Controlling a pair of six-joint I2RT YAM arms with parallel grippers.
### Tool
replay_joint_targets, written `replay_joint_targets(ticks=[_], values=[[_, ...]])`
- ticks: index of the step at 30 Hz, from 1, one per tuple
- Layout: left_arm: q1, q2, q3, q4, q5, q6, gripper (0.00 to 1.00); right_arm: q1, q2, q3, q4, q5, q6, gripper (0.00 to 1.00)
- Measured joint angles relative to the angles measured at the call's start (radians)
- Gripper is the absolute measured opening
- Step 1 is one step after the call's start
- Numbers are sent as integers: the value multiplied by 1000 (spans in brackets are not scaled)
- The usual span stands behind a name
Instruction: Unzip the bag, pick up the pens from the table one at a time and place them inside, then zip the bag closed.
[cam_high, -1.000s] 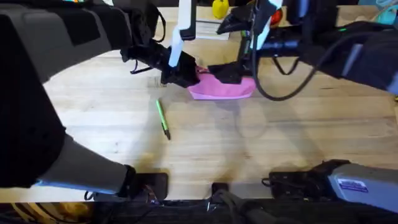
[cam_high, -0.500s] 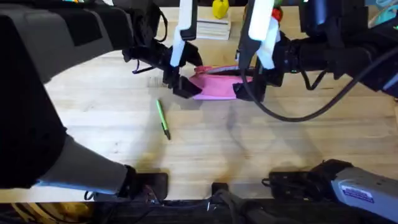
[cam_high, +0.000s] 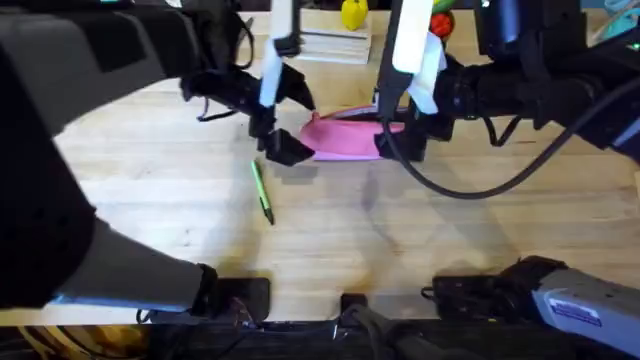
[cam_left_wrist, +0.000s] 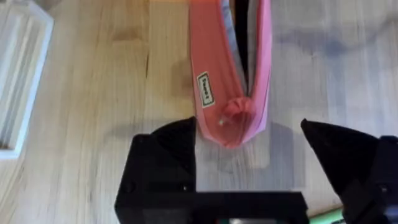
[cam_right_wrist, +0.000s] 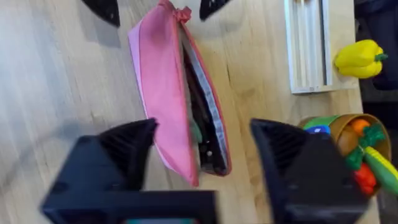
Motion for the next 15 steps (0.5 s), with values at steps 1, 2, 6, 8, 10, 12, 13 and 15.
replay_joint_targets(ticks=[1,2,6,8,10,12,13,15], values=[[26,-15,0,-16,-1,0,993,0,0,0,0,-5,0,757],[50,-32,0,-27,-1,0,993,0,0,0,0,-14,0,618],[148,-123,0,-82,-3,19,992,0,1,0,2,-36,1,77],[185,-172,0,-107,-4,41,993,0,9,0,2,-41,-1,38],[212,-214,0,-122,-3,57,993,0,30,2,3,-45,-1,34],[234,-248,0,-133,-3,70,993,0,62,2,3,-45,-1,34],[244,-260,0,-139,-3,73,993,0,77,2,3,-45,-1,34],[265,-279,0,-156,-3,79,993,0,108,2,3,-45,-1,34]])
